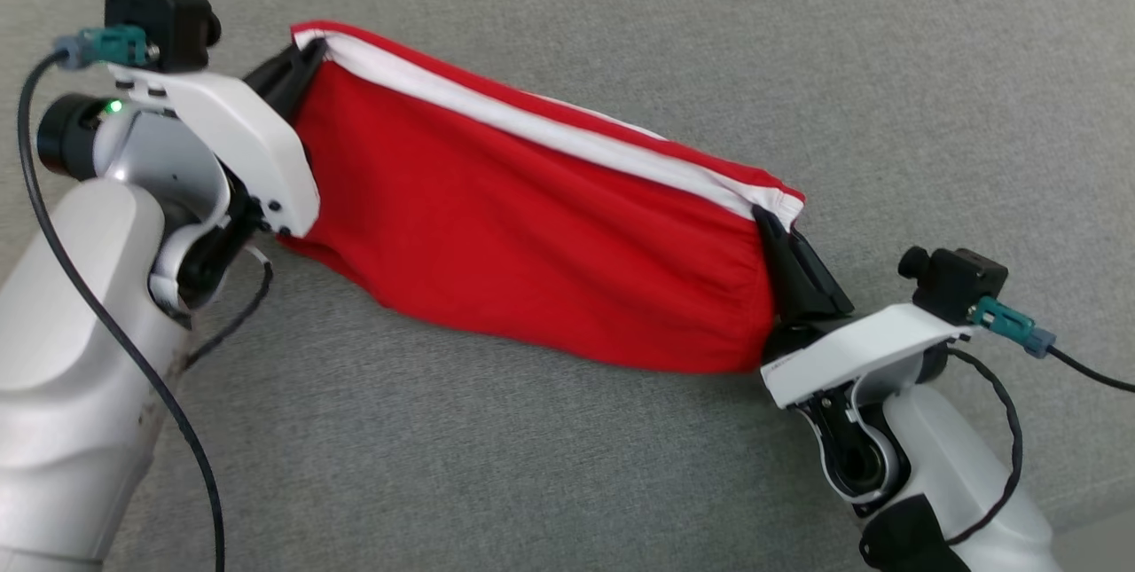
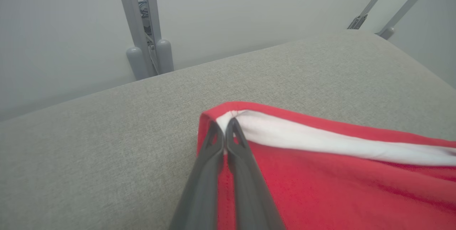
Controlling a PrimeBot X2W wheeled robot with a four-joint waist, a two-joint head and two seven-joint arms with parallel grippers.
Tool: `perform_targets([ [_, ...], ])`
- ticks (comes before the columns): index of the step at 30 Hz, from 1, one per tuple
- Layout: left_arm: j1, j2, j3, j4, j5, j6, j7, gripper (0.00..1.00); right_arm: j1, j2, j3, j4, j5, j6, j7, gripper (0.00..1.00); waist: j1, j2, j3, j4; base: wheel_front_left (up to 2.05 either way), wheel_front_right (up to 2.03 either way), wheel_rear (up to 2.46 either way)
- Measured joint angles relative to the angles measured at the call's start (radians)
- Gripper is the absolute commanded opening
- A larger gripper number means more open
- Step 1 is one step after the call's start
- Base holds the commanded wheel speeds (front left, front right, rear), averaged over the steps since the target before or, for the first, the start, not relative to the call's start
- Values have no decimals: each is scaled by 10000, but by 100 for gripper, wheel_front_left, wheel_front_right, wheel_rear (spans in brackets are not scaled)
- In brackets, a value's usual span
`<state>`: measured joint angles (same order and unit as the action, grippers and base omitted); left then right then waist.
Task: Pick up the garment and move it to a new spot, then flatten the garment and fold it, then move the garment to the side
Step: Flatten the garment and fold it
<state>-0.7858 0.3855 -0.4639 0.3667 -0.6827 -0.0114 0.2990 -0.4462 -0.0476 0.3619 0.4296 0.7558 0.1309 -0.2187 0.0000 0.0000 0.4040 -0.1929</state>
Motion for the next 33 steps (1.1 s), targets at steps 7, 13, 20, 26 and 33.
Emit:
perform_targets([
  [7,-1296,-339,-121,2286,35,-428,-19,0,-891,6,834,681,591,0,-374,0,0,0,501,-547,0,0,0],
  [13,-1602,-593,-134,3423,-63,-646,-372,100,-1049,-2,1106,817,616,0,-430,100,0,0,536,-631,0,0,0],
  [20,-1401,-717,-73,3601,-63,-702,-1438,100,-651,0,541,481,-303,0,-456,100,0,0,300,-475,0,0,0],
  [26,-216,-654,88,2832,15,-339,-2794,100,310,6,-428,128,-1624,0,-456,100,0,0,-87,-137,0,0,0],
  [33,1687,-357,462,920,36,430,-4048,100,1232,-15,-1958,-830,-3327,0,-366,100,0,0,-641,366,0,0,0],
])
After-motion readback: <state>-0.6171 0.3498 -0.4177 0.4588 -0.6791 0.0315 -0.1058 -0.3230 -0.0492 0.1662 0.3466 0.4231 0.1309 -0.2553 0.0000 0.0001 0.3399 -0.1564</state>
